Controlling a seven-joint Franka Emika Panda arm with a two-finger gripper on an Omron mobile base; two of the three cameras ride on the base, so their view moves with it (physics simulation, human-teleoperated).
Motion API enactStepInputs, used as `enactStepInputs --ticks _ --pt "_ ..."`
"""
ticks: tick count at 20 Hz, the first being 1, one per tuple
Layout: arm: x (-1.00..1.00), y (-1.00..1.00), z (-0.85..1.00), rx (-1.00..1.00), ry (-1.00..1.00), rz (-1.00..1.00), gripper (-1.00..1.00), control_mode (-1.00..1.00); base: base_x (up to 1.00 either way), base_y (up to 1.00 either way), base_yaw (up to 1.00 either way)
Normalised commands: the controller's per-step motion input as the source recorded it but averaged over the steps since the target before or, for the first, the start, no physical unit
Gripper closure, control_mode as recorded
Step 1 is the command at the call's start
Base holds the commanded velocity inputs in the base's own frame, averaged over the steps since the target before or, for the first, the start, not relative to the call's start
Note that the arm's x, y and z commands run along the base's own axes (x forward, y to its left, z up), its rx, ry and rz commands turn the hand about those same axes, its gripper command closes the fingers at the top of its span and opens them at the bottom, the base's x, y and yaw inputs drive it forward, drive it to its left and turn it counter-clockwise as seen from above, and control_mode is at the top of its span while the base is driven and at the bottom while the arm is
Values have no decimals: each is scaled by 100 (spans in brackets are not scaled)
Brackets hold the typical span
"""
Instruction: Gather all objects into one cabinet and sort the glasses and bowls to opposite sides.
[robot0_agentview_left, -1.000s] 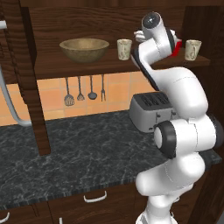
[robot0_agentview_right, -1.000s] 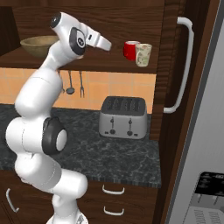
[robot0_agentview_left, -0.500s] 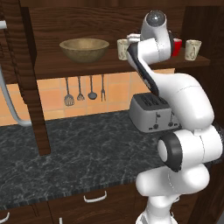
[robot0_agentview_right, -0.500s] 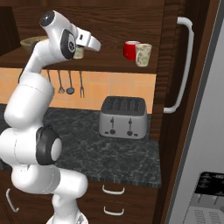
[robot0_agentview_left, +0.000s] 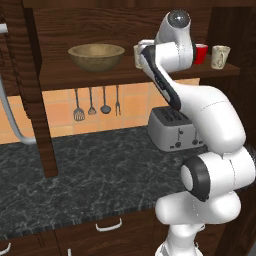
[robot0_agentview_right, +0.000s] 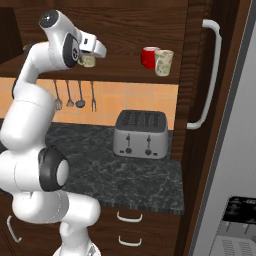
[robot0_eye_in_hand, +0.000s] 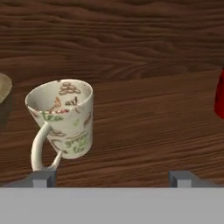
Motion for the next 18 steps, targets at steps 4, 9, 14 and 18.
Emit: enactStepInputs --ticks 4,9,14,18 --pt "0 58 0 0 0 0 -100 -100 0 0 0" --pt "3 51 0 0 0 0 -100 -100 0 0 0" --pt "17 25 0 0 2 0 -100 -100 0 0 0" --pt "29 0 0 0 1 0 -100 -100 0 0 0"
